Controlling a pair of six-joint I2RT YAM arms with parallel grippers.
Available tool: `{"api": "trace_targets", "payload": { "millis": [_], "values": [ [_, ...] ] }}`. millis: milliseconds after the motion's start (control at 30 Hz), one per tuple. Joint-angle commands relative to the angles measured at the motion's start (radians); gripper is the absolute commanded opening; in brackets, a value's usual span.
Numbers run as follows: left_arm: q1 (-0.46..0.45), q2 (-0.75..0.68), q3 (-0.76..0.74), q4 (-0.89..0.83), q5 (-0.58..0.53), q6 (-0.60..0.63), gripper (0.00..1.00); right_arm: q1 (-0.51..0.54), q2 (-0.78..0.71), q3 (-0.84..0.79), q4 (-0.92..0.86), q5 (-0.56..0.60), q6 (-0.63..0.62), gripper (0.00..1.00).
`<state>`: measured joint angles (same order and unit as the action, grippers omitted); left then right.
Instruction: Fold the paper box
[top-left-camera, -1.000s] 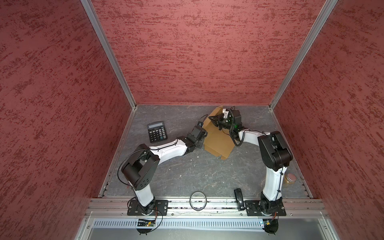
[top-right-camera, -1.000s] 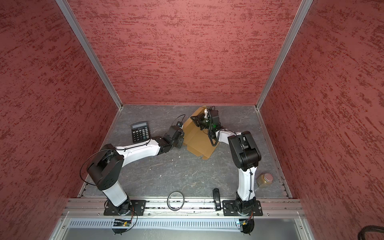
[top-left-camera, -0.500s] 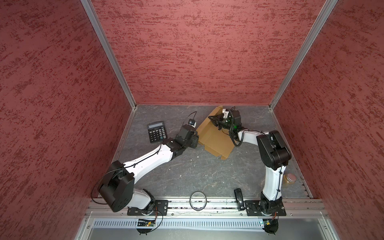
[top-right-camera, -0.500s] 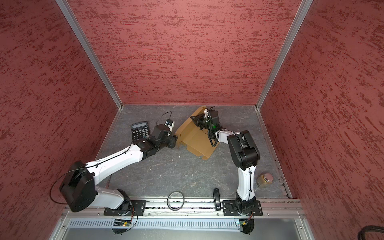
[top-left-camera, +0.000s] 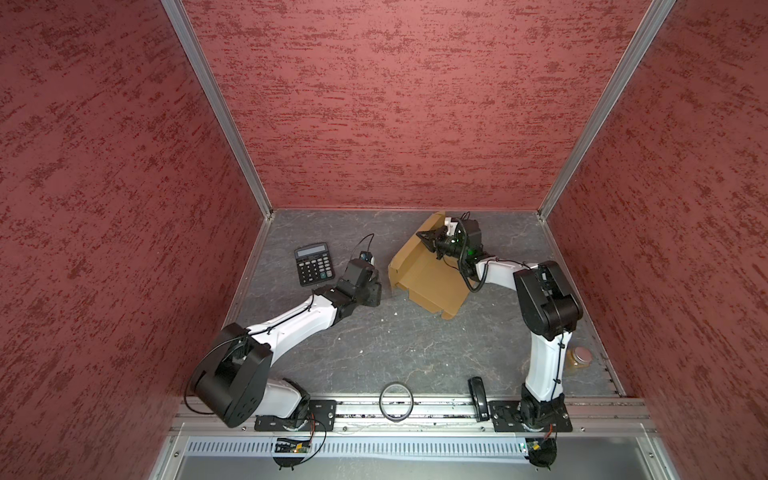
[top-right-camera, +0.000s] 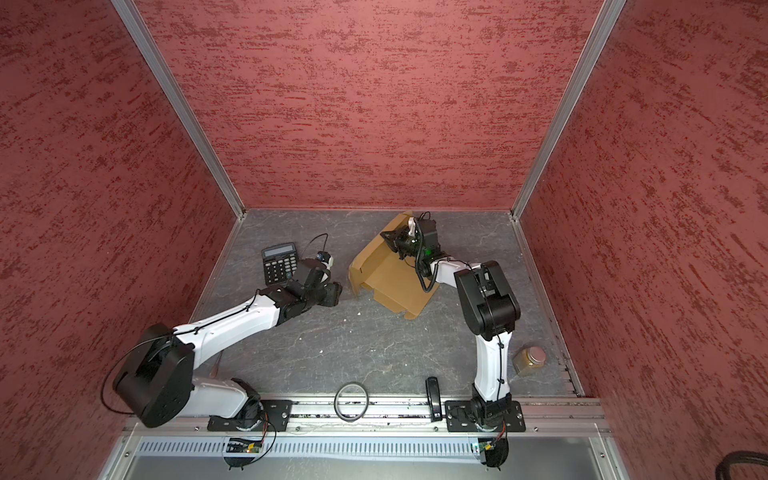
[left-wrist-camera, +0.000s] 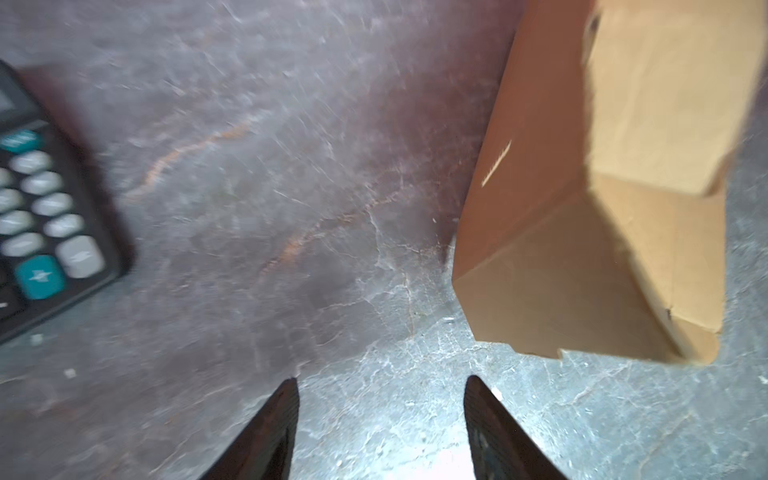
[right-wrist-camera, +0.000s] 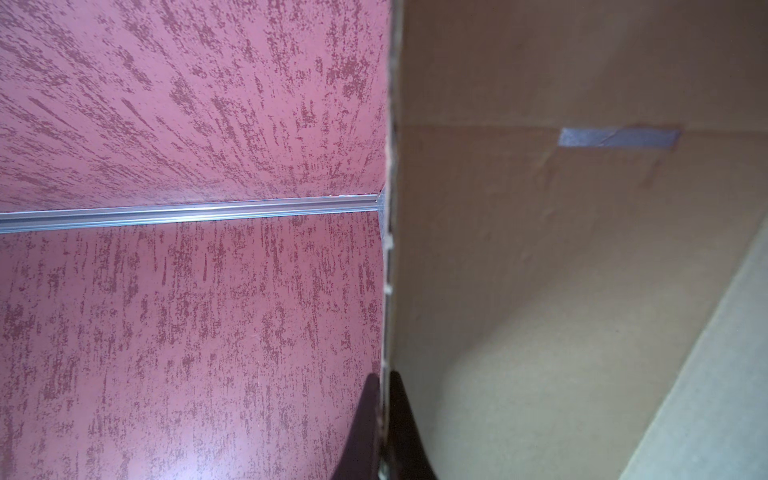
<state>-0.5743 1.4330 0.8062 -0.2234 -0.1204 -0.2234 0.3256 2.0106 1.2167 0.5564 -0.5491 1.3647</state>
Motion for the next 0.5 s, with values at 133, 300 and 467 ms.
{"api": "trace_targets", "payload": {
  "millis": [133,300,467],
  "values": [
    [-0.038,0.059,0.025,0.116,0.044,0.034,0.64,0.006,-0.003,0.029,-0.029,0.031,0.001,0.03],
    [-0.056,0.099,0.039,0.148,0.053,0.046,0.64,0.005,-0.006,0.027,-0.037,0.033,-0.002,0.03],
    [-0.068,0.139,0.075,0.162,0.046,0.053,0.64,0.007,-0.009,0.026,-0.039,0.036,-0.003,0.03]
  ]
}}
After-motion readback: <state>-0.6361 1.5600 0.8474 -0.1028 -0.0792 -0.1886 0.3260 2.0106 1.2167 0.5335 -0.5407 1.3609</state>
